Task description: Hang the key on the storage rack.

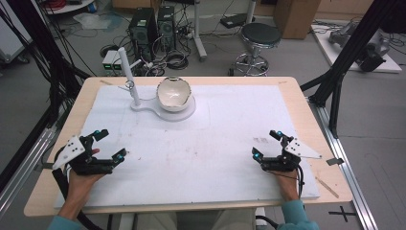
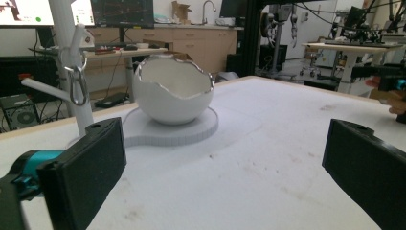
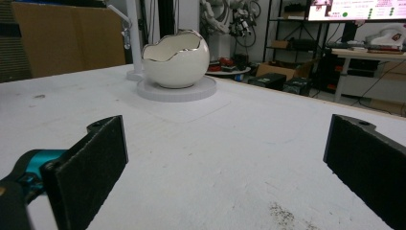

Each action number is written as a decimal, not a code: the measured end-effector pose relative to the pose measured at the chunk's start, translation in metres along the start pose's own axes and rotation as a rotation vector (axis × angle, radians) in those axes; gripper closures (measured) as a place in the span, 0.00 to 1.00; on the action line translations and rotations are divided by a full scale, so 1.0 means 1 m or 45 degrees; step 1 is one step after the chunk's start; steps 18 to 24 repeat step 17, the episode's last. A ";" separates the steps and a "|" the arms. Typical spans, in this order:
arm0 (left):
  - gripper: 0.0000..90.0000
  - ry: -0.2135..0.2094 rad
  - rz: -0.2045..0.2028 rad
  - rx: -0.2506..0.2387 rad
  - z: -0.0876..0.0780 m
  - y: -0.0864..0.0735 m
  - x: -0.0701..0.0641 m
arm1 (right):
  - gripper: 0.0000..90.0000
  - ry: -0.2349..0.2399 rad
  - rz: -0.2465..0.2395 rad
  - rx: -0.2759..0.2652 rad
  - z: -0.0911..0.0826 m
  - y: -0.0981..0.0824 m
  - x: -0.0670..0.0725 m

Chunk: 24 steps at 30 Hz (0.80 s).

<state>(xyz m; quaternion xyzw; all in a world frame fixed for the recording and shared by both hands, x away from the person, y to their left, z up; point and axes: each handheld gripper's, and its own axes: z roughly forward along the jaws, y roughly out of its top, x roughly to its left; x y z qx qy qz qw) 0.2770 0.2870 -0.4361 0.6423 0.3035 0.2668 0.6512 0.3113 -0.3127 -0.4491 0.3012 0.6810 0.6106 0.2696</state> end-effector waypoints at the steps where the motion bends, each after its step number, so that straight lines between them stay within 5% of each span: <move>1: 0.02 0.003 -0.008 -0.014 -0.002 -0.003 -0.001 | 0.01 0.001 0.005 0.002 0.000 0.000 0.000; 8: 0.02 0.006 0.006 -0.039 -0.005 -0.025 -0.007 | 0.01 -0.002 -0.002 0.004 0.000 0.000 0.001; 24: 0.02 0.012 0.023 -0.051 -0.005 -0.026 -0.009 | 0.01 -0.003 -0.014 0.007 0.000 0.000 0.001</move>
